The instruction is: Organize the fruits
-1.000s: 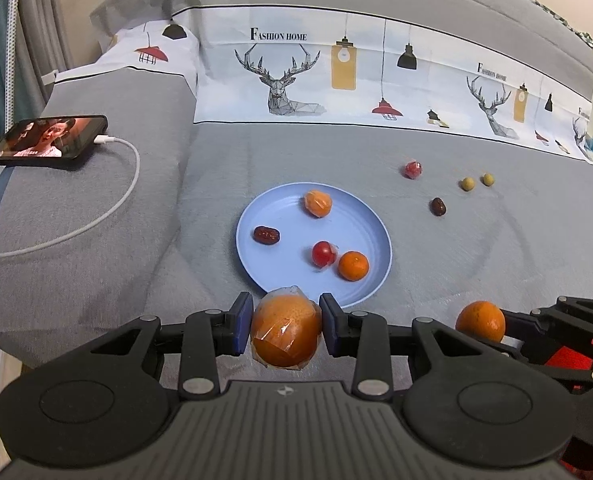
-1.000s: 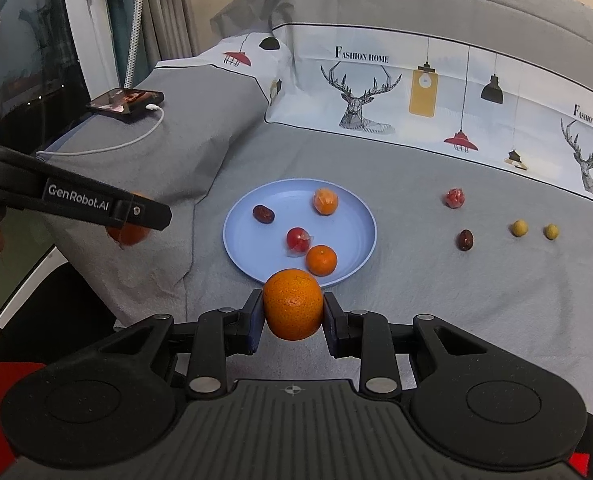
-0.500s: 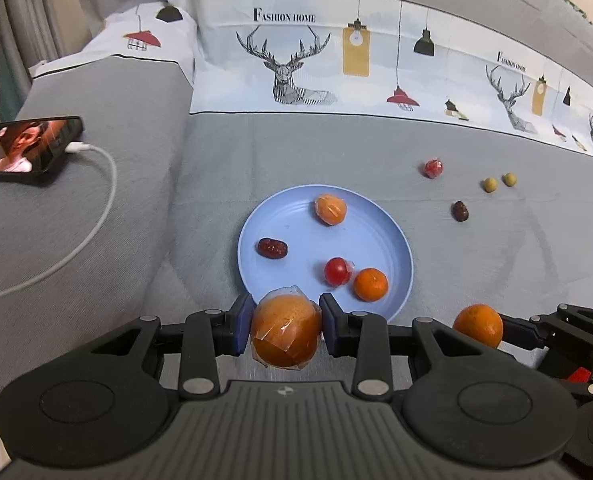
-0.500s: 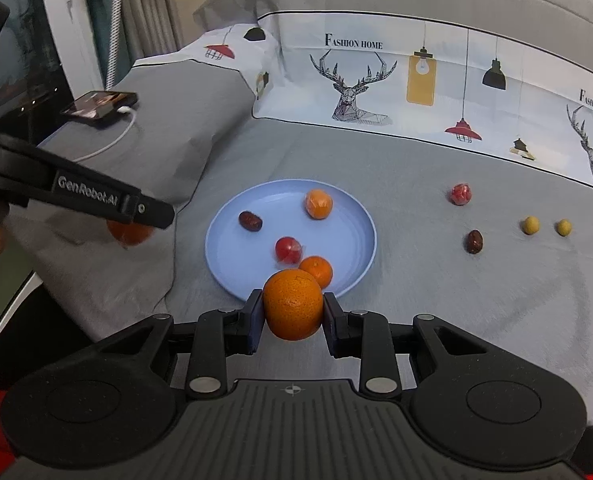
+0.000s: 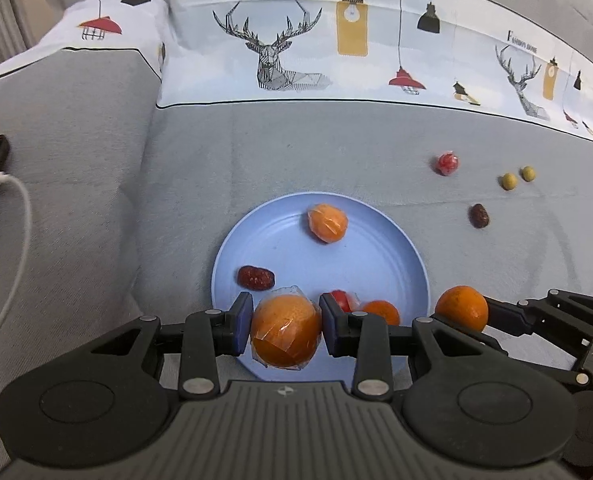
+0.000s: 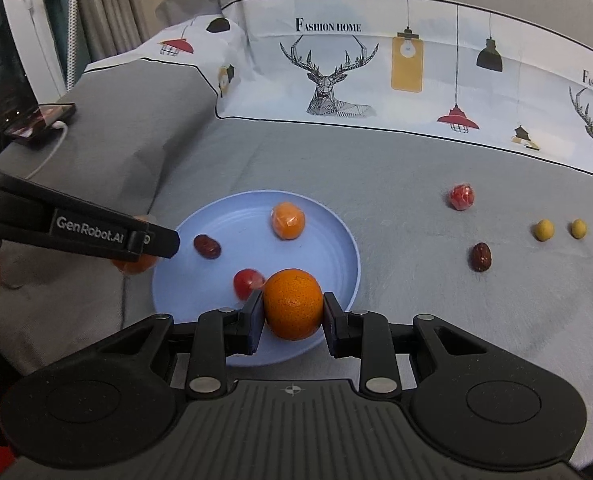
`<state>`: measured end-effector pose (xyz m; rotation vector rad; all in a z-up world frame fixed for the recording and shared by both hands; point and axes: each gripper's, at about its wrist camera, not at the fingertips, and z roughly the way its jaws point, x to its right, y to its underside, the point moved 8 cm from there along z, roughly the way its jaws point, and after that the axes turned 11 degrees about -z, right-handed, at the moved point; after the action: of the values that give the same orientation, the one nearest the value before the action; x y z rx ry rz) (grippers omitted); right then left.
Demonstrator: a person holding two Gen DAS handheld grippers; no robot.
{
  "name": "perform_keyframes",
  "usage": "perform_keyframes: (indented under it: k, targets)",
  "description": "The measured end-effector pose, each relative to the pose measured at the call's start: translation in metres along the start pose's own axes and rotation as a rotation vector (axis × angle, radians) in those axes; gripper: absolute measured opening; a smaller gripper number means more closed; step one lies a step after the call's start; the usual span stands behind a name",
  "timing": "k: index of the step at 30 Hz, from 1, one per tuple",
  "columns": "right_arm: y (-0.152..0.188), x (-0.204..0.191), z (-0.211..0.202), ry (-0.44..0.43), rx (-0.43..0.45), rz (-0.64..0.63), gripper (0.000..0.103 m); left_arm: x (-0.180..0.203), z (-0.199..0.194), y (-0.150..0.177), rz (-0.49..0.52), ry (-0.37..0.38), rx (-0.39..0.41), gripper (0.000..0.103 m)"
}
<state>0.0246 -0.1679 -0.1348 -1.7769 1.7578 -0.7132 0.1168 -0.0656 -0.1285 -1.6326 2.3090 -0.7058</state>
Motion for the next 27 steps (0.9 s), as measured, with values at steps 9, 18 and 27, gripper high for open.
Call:
perform_keyframes:
  k: [9,18,27]
  targets:
    - [-0.002,0.002,0.033,-0.017,-0.035,-0.018,0.032,-0.007,0.042,-0.006,0.004,-0.028,-0.046,0.04]
    - [-0.013,0.004,0.047,-0.035,-0.036,-0.03,0.072,-0.006,0.033,-0.016,0.03,-0.064,0.073,0.103]
    - [0.013,0.004,0.002,-0.025,-0.08,-0.011,0.098,-0.011,-0.009,0.023,0.022,-0.078,0.017,0.103]
